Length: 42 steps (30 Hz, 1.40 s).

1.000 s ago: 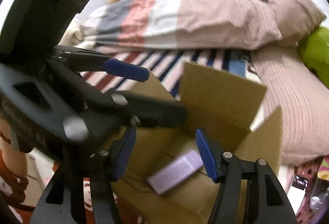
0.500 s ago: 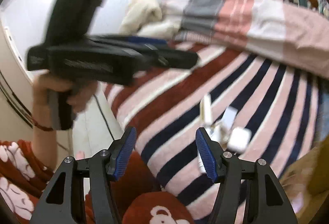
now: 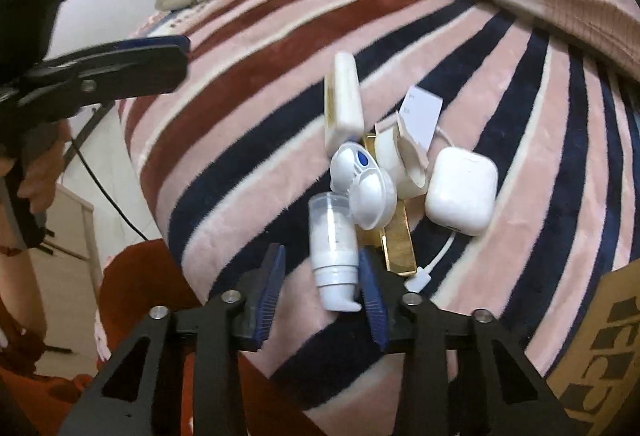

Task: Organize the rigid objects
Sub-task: 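Move the right gripper back and grasp the white tube, then lower the white tube into the cardboard box and release it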

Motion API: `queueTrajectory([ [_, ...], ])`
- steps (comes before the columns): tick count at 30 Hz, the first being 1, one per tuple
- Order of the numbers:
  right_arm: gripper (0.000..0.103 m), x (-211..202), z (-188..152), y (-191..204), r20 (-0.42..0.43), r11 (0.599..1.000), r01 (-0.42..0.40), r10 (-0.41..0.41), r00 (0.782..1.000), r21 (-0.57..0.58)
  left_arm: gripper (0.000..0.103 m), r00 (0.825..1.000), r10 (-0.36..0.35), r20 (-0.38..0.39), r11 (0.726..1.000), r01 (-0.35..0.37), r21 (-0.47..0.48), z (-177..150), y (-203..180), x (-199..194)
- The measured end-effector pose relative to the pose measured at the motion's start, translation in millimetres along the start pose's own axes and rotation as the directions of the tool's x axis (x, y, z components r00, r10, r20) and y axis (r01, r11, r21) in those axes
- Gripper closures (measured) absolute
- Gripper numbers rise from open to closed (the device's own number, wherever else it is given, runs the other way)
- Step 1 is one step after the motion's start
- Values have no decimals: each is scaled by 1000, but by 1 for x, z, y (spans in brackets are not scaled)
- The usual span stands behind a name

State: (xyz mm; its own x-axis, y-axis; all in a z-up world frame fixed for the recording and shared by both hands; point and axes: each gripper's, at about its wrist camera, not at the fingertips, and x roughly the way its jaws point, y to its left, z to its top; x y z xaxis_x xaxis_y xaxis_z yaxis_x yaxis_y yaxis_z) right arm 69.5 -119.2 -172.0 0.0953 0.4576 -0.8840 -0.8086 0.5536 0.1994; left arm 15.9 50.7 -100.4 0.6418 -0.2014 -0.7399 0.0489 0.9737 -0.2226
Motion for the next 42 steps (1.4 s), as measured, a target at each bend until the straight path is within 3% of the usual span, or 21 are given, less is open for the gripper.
queueTrajectory([
  [6,83,1,12,8,16,999,45,-45,999,-27,17,999,-34,-18,999,34,16,1,-10,0],
  [12,83,-49,20,31,145,996,26,-13,989,-84,17,984,-179,-27,982,180,49,16,-39,-12],
  [19,83,-128,24,42,323,985,88,-36,946,-148,59,936,-351,-25,928,352,120,58,-99,-30],
  [26,83,-187,3,-2,423,981,188,-149,894,-51,62,921,-381,-80,889,389,242,103,-191,-6],
  [29,83,-206,-10,-35,419,976,218,-206,884,20,62,906,-397,-148,868,423,259,121,-227,20],
  [32,83,-217,-21,-69,378,968,233,-249,892,88,62,900,-379,-217,861,429,272,132,-257,47],
  [39,83,-215,-39,-120,256,947,268,-308,917,180,62,910,-307,-278,869,388,309,133,-292,81],
  [42,82,-213,-43,-128,230,949,240,-286,930,206,54,923,-286,-258,876,361,320,134,-292,81],
])
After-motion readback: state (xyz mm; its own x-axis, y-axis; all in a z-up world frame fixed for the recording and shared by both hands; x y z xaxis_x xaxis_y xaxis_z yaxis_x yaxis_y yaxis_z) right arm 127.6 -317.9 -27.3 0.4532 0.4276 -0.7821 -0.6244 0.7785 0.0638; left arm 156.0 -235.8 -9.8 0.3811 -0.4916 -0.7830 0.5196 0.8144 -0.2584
